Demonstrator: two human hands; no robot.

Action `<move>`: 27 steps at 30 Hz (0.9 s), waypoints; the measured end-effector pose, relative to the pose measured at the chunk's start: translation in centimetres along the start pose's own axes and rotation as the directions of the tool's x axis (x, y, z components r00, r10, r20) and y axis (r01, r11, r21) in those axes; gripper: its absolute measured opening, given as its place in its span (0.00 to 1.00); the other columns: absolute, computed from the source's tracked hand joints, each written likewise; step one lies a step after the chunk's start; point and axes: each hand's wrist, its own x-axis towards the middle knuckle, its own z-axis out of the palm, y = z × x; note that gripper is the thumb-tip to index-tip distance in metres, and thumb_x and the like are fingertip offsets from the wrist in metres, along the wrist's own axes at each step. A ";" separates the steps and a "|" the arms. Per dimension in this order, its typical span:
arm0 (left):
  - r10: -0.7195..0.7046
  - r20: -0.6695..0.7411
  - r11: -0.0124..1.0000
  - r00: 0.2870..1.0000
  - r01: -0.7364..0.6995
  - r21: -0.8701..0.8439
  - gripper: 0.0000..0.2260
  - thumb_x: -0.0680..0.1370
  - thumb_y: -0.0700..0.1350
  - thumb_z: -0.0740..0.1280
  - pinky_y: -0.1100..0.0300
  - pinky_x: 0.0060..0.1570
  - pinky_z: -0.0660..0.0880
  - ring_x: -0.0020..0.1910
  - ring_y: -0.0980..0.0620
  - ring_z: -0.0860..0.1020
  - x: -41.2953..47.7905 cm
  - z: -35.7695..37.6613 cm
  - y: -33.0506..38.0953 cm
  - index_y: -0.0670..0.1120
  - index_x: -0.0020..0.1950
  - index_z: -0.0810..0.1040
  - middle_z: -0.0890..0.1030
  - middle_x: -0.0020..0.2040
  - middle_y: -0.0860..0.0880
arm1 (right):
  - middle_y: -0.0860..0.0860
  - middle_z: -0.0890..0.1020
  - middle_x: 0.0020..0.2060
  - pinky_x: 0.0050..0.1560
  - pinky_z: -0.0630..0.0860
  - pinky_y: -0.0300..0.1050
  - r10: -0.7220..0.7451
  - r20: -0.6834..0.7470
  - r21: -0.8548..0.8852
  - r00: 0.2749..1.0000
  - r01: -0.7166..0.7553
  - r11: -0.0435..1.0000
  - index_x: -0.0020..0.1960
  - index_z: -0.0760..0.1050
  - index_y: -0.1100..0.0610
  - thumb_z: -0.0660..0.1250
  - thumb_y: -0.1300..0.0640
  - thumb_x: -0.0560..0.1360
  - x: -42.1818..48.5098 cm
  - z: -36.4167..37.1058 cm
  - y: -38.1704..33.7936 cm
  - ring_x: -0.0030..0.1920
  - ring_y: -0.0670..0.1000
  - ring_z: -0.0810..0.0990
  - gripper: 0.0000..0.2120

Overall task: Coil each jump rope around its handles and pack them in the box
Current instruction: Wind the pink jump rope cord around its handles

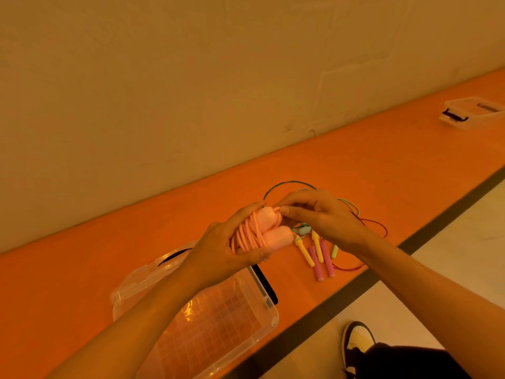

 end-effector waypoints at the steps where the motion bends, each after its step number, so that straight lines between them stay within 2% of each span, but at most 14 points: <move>1: 0.008 0.002 1.000 1.000 -0.008 0.003 0.35 0.67 0.67 0.73 0.47 0.52 0.80 0.57 0.56 0.78 0.0 0.0 0.0 0.73 0.71 0.63 0.76 0.63 0.60 | 0.53 0.85 0.47 0.50 0.81 0.49 0.021 -0.012 0.036 1.000 -0.020 0.999 0.51 0.83 0.55 0.66 0.52 0.75 0.0 0.0 0.1 0.49 0.55 0.84 0.10; 5: 0.028 -0.013 0.999 1.000 -0.028 0.023 0.33 0.67 0.67 0.73 0.49 0.50 0.81 0.55 0.56 0.79 -0.2 0.0 0.2 0.73 0.69 0.64 0.77 0.61 0.60 | 0.60 0.83 0.44 0.48 0.78 0.53 0.089 -0.024 0.220 0.996 -0.082 0.972 0.45 0.82 0.58 0.68 0.57 0.77 0.1 0.7 0.5 0.47 0.61 0.82 0.06; 8: 0.027 -0.046 0.998 0.999 -0.024 0.060 0.32 0.67 0.68 0.72 0.50 0.50 0.81 0.54 0.57 0.79 -0.2 0.0 0.1 0.75 0.67 0.62 0.77 0.59 0.61 | 0.57 0.79 0.39 0.42 0.74 0.48 0.170 -0.041 0.382 0.985 -0.142 0.913 0.41 0.78 0.59 0.67 0.61 0.77 0.3 1.8 0.4 0.43 0.54 0.78 0.06; 10: 0.004 -0.054 0.996 0.999 0.001 0.087 0.33 0.66 0.71 0.71 0.47 0.50 0.80 0.55 0.53 0.78 -0.1 0.0 -0.3 0.74 0.68 0.62 0.76 0.59 0.62 | 0.55 0.80 0.40 0.41 0.74 0.46 0.199 -0.044 0.408 0.979 -0.164 0.898 0.42 0.78 0.59 0.66 0.63 0.78 0.4 2.0 0.2 0.42 0.50 0.79 0.06; 13: 0.010 -0.069 0.993 0.998 -0.002 0.115 0.33 0.66 0.72 0.70 0.48 0.49 0.80 0.53 0.53 0.78 -0.2 0.1 -0.6 0.75 0.68 0.61 0.76 0.58 0.61 | 0.54 0.82 0.43 0.41 0.75 0.44 0.208 -0.048 0.365 0.977 -0.176 0.914 0.46 0.80 0.60 0.66 0.61 0.78 0.3 1.9 0.1 0.44 0.49 0.80 0.04; 16: 0.064 -0.110 0.990 0.992 -0.049 0.134 0.30 0.68 0.70 0.71 0.59 0.45 0.80 0.48 0.60 0.78 -0.3 -0.1 -0.1 0.78 0.65 0.60 0.77 0.53 0.61 | 0.53 0.84 0.48 0.43 0.78 0.46 0.203 -0.109 0.239 0.973 -0.173 0.955 0.52 0.82 0.56 0.70 0.55 0.77 0.1 2.0 0.2 0.48 0.52 0.82 0.06; 18: 0.077 -0.130 0.987 0.989 -0.057 0.149 0.30 0.68 0.69 0.70 0.64 0.43 0.78 0.47 0.63 0.77 -0.3 -0.1 0.1 0.80 0.64 0.58 0.77 0.51 0.63 | 0.53 0.83 0.48 0.47 0.79 0.51 0.185 -0.137 0.155 0.973 -0.163 0.974 0.53 0.83 0.52 0.72 0.51 0.74 -0.1 1.9 0.0 0.50 0.56 0.82 0.09; 19: 0.080 -0.137 0.985 0.987 -0.058 0.162 0.30 0.68 0.70 0.70 0.67 0.43 0.76 0.48 0.64 0.77 -0.3 -0.1 0.1 0.80 0.63 0.58 0.77 0.51 0.63 | 0.52 0.83 0.47 0.46 0.79 0.51 0.170 -0.146 0.111 0.975 -0.154 0.982 0.54 0.83 0.51 0.73 0.49 0.73 -0.1 1.8 -0.1 0.49 0.56 0.82 0.11; 22: 0.089 -0.147 0.982 0.985 -0.062 0.179 0.29 0.67 0.69 0.70 0.73 0.42 0.73 0.48 0.65 0.76 -0.3 0.1 0.3 0.80 0.63 0.58 0.77 0.49 0.64 | 0.50 0.84 0.44 0.43 0.78 0.44 0.137 -0.156 0.051 0.978 -0.131 0.990 0.56 0.84 0.49 0.74 0.52 0.72 -0.3 1.7 -0.3 0.47 0.52 0.82 0.12; 27: 0.098 -0.161 0.979 0.982 -0.066 0.191 0.30 0.68 0.68 0.70 0.74 0.42 0.73 0.47 0.65 0.77 -0.3 0.1 0.4 0.74 0.66 0.60 0.77 0.48 0.63 | 0.47 0.85 0.43 0.48 0.77 0.47 0.109 -0.187 0.044 0.976 -0.103 0.994 0.57 0.83 0.50 0.74 0.57 0.74 -0.4 1.8 -0.4 0.46 0.47 0.83 0.12</move>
